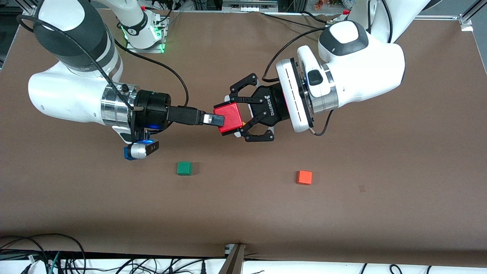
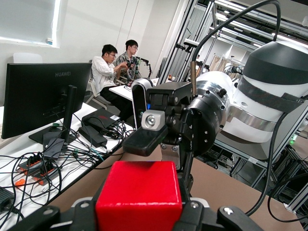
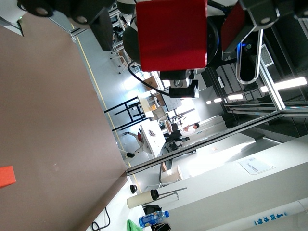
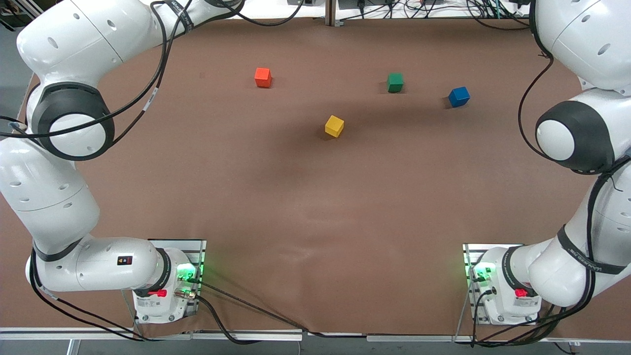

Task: Pass red block to right arm, stack on blue
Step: 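Close the right gripper on the red cube held by the left gripper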

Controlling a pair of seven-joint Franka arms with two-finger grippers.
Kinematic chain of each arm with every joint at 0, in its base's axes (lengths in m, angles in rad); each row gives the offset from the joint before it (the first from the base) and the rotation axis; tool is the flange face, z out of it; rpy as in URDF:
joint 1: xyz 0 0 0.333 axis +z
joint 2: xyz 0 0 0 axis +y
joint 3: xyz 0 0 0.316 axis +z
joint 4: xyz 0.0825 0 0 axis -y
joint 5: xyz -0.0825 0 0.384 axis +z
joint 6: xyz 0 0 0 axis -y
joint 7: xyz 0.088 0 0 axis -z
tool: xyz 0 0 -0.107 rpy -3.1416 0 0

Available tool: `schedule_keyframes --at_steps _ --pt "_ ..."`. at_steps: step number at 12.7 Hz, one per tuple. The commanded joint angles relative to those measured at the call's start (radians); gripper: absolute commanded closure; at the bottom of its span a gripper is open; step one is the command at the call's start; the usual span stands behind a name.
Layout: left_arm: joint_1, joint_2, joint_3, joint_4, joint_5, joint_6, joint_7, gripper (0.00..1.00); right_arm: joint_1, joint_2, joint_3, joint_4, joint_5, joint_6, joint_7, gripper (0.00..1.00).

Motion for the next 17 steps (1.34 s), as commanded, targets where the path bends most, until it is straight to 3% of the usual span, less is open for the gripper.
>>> schedule_keyframes --at_steps 1,2,3,6,7,8,10,13,14,15,17 --pt "-0.011 0.009 0.0 0.017 0.015 0.013 0.006 1.0 0.013 0.018 0.002 0.037 -0.013 0.006 0.007 0.0" --pt "-0.011 0.009 0.0 0.017 0.015 0.013 0.006 1.0 0.016 0.018 0.002 0.037 -0.021 0.012 0.007 0.0" --pt "-0.011 0.009 0.0 0.017 0.015 0.014 0.006 1.0 0.024 0.018 0.002 0.037 -0.029 0.027 0.005 0.07" --pt "-0.011 0.009 0.0 0.017 0.015 0.013 0.006 1.0 0.036 0.018 0.002 0.037 -0.039 0.046 0.004 0.38" --pt "-0.011 0.009 0.0 0.017 0.015 0.013 0.006 1.0 0.035 0.018 0.002 0.037 -0.043 0.044 -0.001 0.56" --pt "-0.011 0.009 0.0 0.017 0.015 0.013 0.006 1.0 0.035 0.018 0.001 0.037 -0.041 0.043 0.005 0.91" --pt "-0.011 0.009 0.0 0.017 0.015 0.013 0.006 1.0 0.033 0.016 0.001 0.037 -0.041 0.04 0.005 0.99" --pt "-0.011 0.009 0.0 0.017 0.013 0.013 -0.002 1.0 0.033 0.015 0.001 0.037 -0.041 0.04 0.005 0.99" --pt "-0.01 0.007 0.0 0.017 0.012 0.013 -0.003 0.94 0.033 0.015 0.001 0.037 -0.041 0.04 0.005 0.99" --pt "-0.007 0.004 0.0 0.017 0.012 0.013 -0.005 0.01 0.033 0.015 -0.001 0.037 -0.041 0.04 0.005 0.99" --pt "0.001 0.003 0.0 0.017 0.016 0.013 -0.005 0.0 0.033 0.015 -0.001 0.037 -0.041 0.04 0.005 0.99"
